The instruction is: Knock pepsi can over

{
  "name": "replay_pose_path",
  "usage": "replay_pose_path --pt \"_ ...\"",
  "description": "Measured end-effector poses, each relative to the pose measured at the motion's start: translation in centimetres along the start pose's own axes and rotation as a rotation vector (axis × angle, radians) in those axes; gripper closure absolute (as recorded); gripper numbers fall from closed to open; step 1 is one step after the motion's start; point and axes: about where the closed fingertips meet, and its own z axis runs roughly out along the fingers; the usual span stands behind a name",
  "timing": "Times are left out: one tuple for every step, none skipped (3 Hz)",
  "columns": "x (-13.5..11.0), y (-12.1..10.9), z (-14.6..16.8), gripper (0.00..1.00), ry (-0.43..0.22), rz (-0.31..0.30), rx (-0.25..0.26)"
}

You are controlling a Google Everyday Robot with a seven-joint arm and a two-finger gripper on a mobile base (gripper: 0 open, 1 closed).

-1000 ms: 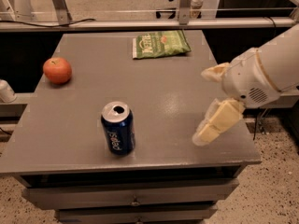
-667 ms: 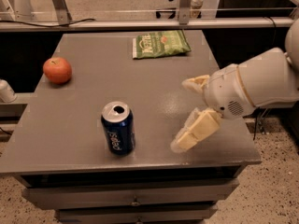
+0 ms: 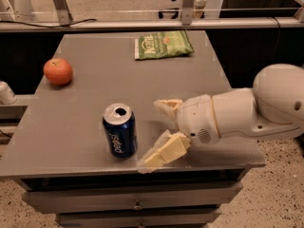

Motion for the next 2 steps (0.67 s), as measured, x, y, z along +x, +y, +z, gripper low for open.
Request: replay_pose_path --pt "-1.4 1.4 3.4 0.0 -0.12 0.011 -0.039" --pt "-3.1 1.8 5.8 0.0 -0.2 0.012 -0.057"
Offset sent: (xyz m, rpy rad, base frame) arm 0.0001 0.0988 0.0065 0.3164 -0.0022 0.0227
